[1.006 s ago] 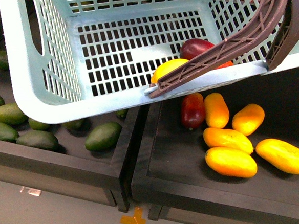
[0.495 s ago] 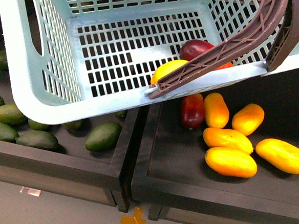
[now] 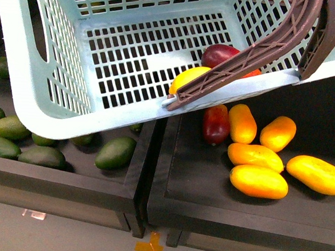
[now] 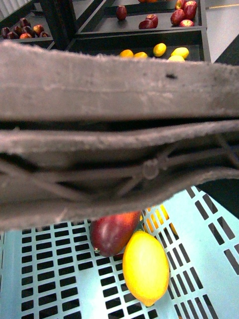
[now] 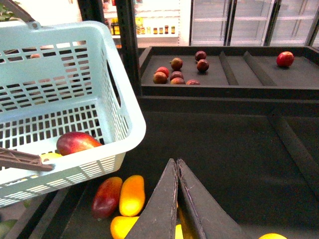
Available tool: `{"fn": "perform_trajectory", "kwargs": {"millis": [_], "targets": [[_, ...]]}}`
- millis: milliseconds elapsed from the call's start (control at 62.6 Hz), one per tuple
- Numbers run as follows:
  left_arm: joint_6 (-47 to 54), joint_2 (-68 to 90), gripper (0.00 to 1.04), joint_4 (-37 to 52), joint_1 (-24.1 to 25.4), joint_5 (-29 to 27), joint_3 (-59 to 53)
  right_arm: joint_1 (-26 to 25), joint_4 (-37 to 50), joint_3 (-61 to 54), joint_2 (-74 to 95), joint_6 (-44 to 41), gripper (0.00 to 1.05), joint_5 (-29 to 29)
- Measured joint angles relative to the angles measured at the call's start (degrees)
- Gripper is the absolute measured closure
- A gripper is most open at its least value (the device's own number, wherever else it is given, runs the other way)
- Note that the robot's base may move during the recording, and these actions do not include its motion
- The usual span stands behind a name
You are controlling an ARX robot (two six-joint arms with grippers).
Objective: Pick lemon and mango into basket
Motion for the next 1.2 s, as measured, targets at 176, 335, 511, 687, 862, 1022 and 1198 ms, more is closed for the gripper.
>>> {"fn": "perform_trajectory", "kwargs": {"millis": [176,335,511,687,862,1022,1198], "targets": [[0.0,0.0,0.89,0.0,0.0,0.0,0.0,0.0,-2.58,0.0,-2.56,0.0,1.03,0.02],[-0.02,0.0,0.89,0.0,0.0,0.02,0.0,0.0,-10.86,0.0,-8.96,0.0,1.03,-0.04],[0.04,0.0,0.89,0.0,0.0,-0.07,0.0,0.0,-13.68,0.0,-13.29,0.0,1.03,0.02],[-0.07,0.0,0.89,0.0,0.0,0.13,0.0,0.0,-13.77,0.0,-13.44,-0.11,0.87,0.02],[0.0,0.0,0.89,0.0,0.0,-0.02,0.0,0.0,-13.77,0.0,-13.46,-0.11,0.59,0.02],[-0.02,0.0,0.89,0.0,0.0,0.0,0.0,0.0,-13.77,0.0,-13.46,-0.11,0.33,0.02],[0.02,0.0,0.89,0.0,-0.5,0.2,0.0,0.0,-13.79,0.0,-13.49,-0.09,0.08,0.22]]}}
